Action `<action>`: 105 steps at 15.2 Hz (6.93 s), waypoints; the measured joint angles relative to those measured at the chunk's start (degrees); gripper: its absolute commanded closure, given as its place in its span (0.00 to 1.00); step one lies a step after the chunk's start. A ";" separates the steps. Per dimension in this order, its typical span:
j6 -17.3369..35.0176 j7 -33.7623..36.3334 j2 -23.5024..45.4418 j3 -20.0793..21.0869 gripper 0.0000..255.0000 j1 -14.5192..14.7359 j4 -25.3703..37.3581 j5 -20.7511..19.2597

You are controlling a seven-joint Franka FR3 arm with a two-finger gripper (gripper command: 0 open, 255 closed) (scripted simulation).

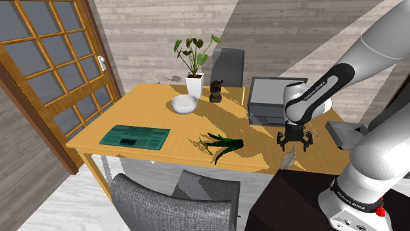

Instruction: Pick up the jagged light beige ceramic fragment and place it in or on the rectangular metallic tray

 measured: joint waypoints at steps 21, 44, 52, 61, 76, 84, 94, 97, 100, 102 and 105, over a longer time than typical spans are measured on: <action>-8.12 -0.60 -7.40 0.11 1.00 0.01 0.79 0.37; -25.12 -11.35 -19.11 -7.21 1.00 -7.82 7.18 -7.16; -21.79 -22.72 -12.24 -16.51 1.00 -14.77 13.02 -14.38; -18.27 -36.17 0.46 -25.56 1.00 -18.19 25.29 -14.58; -11.99 -54.40 21.39 -31.47 1.00 -23.36 41.21 -3.41; -5.99 -55.34 26.59 -30.34 1.00 -24.57 39.75 -0.50; -5.38 -55.44 27.17 -30.16 0.00 -24.72 39.69 -0.15; -5.38 -55.44 27.17 -30.16 0.00 -24.72 39.69 -0.15; -9.44 -54.55 24.24 -30.71 0.00 -23.57 41.13 -1.62; -11.88 -53.98 22.76 -30.83 0.00 -22.94 42.17 -2.32; -12.60 -53.64 22.29 -30.80 0.00 -22.67 42.39 -2.55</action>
